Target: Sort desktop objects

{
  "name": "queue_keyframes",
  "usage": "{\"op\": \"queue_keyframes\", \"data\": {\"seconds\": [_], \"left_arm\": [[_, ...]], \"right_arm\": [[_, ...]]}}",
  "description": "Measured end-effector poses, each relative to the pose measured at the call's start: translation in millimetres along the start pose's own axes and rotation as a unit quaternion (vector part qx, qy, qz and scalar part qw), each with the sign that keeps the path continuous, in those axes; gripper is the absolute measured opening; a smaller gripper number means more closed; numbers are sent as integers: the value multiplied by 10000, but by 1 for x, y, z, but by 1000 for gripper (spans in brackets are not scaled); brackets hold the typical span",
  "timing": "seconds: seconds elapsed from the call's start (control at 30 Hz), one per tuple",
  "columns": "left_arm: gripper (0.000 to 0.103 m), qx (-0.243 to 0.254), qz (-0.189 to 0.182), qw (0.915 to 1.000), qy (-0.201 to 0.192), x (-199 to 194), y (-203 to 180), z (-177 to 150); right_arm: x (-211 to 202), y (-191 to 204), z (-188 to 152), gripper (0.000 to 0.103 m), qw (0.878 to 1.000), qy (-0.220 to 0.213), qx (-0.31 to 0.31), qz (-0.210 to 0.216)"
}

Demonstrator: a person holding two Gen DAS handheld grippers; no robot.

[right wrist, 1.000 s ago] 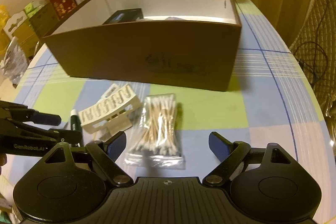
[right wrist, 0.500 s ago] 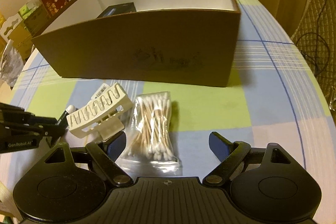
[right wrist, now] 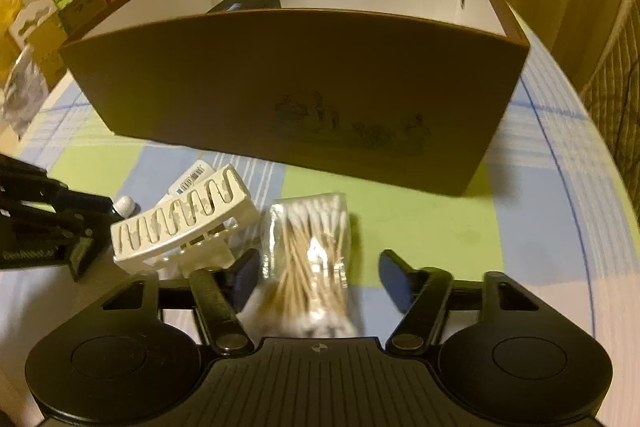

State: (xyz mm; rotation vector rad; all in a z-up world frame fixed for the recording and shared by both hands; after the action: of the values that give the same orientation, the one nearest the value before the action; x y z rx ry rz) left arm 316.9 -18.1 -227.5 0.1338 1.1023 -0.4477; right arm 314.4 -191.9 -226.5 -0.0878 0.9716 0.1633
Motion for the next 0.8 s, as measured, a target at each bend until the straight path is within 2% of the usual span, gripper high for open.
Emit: {"op": "queue_keyframes", "data": {"seconds": [0.13,0.23,0.57,0.8], "left_arm": [[16,-14,16,10000,-1,-1,-1,-1],[15,-62,22,10000,2,-1,5,-3],[13,-140,7,9999,66,-5,7,-9],[13,-173,-10,9998,-108,-21,9,-8]], "right_arm": [[-1,3,-3,37,9992,-30,-372,-106],[-4,0,-6,29,9993,2,-347,-116],[-13,-5,-15,26,9999,149,-83,18],[-25,-9,-28,25,9993,293,225,111]]}}
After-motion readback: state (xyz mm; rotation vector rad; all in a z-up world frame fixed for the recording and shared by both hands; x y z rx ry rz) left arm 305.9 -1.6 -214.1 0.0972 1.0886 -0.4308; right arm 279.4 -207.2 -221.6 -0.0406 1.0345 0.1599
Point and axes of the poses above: each gripper's, at about its wrist camera, not at the fingertips, and x roughly the way its jaws point, y to its left, z to its top, the point moved 10 cm from there along x, roughly the way its jaws point, and after that the axes turned 6 degrees about -z, right-handed, at the moved point
